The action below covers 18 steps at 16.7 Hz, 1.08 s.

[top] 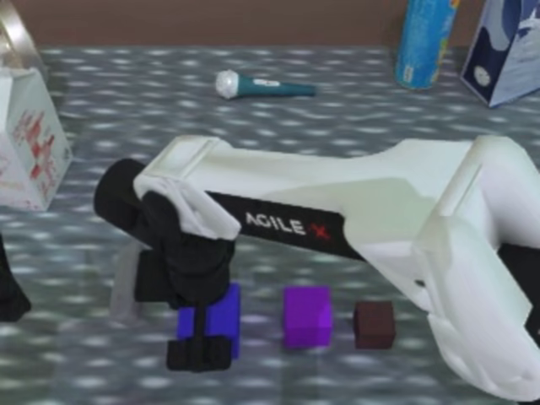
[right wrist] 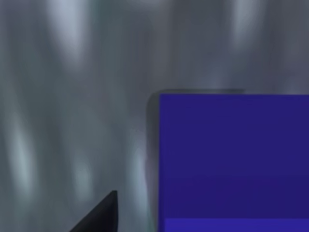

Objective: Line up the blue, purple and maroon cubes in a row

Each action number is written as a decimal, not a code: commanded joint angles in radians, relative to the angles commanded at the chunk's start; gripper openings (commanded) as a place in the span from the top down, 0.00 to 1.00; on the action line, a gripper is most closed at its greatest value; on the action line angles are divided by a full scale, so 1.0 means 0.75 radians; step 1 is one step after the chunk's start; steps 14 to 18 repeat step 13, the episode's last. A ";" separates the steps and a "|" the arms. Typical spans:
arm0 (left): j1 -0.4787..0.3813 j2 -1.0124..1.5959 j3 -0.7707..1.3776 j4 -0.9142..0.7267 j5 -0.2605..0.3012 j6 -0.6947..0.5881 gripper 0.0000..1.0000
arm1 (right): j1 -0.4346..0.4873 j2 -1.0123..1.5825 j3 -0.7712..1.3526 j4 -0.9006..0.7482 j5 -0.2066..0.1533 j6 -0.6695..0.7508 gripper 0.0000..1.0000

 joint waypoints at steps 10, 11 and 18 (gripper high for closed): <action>0.000 0.000 0.000 0.000 0.000 0.000 0.00 | 0.007 -0.036 0.212 -0.261 -0.001 -0.002 0.00; 0.000 0.000 0.000 0.000 0.000 0.000 0.00 | 0.009 -0.043 0.245 -0.297 -0.001 -0.003 0.00; 0.000 0.000 0.000 0.000 0.000 0.000 0.00 | 0.009 -0.054 0.274 -0.328 -0.001 -0.002 0.00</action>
